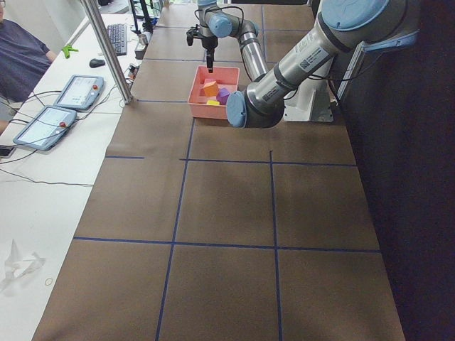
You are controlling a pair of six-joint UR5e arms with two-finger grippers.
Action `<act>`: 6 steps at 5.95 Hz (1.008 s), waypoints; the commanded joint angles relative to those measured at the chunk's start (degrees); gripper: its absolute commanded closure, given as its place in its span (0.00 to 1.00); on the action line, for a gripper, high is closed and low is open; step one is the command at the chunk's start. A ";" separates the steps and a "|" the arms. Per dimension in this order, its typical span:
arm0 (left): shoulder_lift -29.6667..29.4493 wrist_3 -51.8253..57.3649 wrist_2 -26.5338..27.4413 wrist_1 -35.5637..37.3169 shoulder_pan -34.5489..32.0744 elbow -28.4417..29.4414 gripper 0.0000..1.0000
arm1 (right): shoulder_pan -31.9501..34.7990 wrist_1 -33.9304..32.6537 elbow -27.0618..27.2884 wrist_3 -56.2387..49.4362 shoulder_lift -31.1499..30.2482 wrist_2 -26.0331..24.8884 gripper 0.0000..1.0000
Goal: Place blocks into pink bin with both arms
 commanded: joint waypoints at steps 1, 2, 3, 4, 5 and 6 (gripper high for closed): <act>8.85 6.21 -0.14 0.18 -0.86 -8.82 0.00 | 0.31 0.15 -0.02 -0.32 -0.62 0.00 0.00; 15.97 10.96 -0.40 0.36 -2.52 -14.98 0.00 | 0.75 1.98 0.15 -0.32 -2.63 0.00 0.00; 22.82 20.14 -0.49 0.36 -5.75 -19.74 0.00 | 1.01 7.74 0.06 0.20 -6.82 -0.17 0.00; 26.03 30.85 -0.75 0.53 -10.74 -20.13 0.00 | 1.97 9.19 -0.02 0.99 -9.39 0.00 0.00; 31.37 43.14 -4.15 0.45 -16.54 -19.88 0.00 | 2.50 9.46 -0.20 4.05 -10.46 0.00 0.03; 36.73 56.92 -8.36 0.71 -26.08 -18.48 0.00 | 2.51 9.55 -0.20 7.56 -10.38 -0.08 0.04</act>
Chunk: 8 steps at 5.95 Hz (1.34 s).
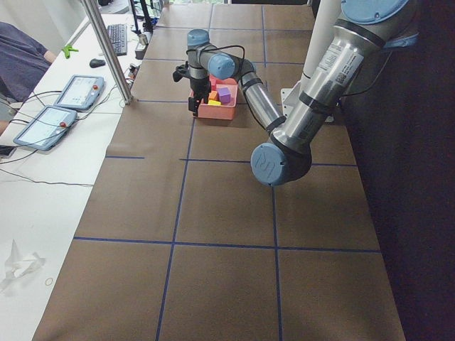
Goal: Place blocks into pink bin with both arms
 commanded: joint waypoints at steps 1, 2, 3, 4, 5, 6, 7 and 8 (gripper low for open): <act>10.74 22.49 -4.33 0.08 -16.67 2.62 0.00 | 0.18 0.31 0.13 6.38 -0.23 -0.06 0.02; 16.71 33.29 -7.39 -0.01 -24.32 6.03 0.00 | 0.18 0.31 -0.13 8.76 0.03 -0.06 0.00; 21.56 37.84 -9.59 -0.35 -29.01 8.15 0.00 | 0.18 0.31 -0.40 8.87 0.21 0.03 0.00; 26.05 37.36 -9.35 -0.71 -29.93 8.43 0.00 | 0.10 0.40 -0.66 8.78 0.30 0.03 0.00; 29.14 37.44 -9.35 -0.80 -30.29 8.87 0.00 | 0.10 0.40 -0.66 8.87 0.30 0.03 0.00; 29.78 37.36 -9.44 -0.97 -30.81 10.01 0.00 | 0.10 0.40 -0.66 8.87 0.30 0.03 0.00; 29.70 36.49 -9.09 -0.71 -32.82 9.84 0.00 | 0.10 1.18 -0.66 8.87 0.30 0.03 0.00; 29.61 36.65 -7.78 -0.71 -32.75 10.71 0.00 | 0.10 1.28 -0.66 8.87 0.30 0.03 0.00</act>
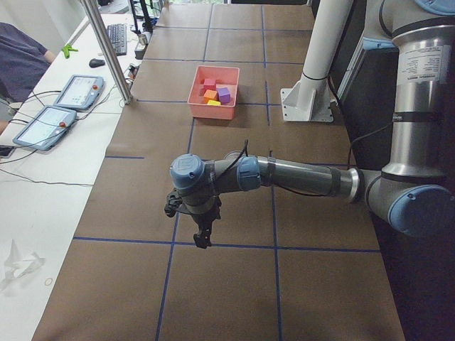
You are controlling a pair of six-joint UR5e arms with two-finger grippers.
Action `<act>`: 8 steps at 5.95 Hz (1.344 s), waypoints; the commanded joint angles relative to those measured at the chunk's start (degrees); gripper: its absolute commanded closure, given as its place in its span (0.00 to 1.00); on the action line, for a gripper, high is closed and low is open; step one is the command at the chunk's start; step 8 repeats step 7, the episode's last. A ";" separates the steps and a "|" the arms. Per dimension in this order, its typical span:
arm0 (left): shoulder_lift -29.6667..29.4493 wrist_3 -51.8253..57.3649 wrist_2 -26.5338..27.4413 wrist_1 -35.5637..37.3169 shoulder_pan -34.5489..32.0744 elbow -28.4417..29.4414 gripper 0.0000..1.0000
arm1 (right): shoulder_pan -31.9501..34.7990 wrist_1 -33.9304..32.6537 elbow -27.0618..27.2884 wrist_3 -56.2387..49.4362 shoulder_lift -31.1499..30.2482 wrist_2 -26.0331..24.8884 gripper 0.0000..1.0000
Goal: Place blocks into pink bin with both arms
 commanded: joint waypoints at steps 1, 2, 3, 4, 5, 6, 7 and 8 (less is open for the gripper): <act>-0.14 0.01 1.54 0.05 -0.34 0.54 0.00 | 0.00 0.33 0.00 0.00 0.00 0.09 0.00; -0.14 0.02 1.55 0.05 -0.34 0.19 0.00 | 0.00 0.42 0.00 0.00 0.00 0.09 0.00; -0.06 0.02 1.55 0.13 -0.34 -0.25 0.00 | 0.00 0.42 0.00 0.09 0.00 0.09 0.00; -0.06 0.02 1.64 0.13 -0.34 -0.34 0.00 | 0.00 0.42 0.00 0.09 0.00 0.09 0.00; -0.06 0.02 1.64 0.31 -0.34 -0.34 0.00 | 0.00 0.42 0.00 0.09 0.00 0.18 0.00; 0.55 0.10 1.55 0.31 -0.25 -0.52 0.00 | 0.00 0.42 0.00 0.09 0.00 0.53 0.00; 0.56 0.10 1.55 0.31 -0.25 -0.43 0.00 | 0.00 0.42 0.00 0.09 0.00 0.53 0.00; 0.56 0.10 1.55 0.31 -0.25 -0.43 0.00 | 0.00 0.42 0.00 0.09 0.00 0.53 0.00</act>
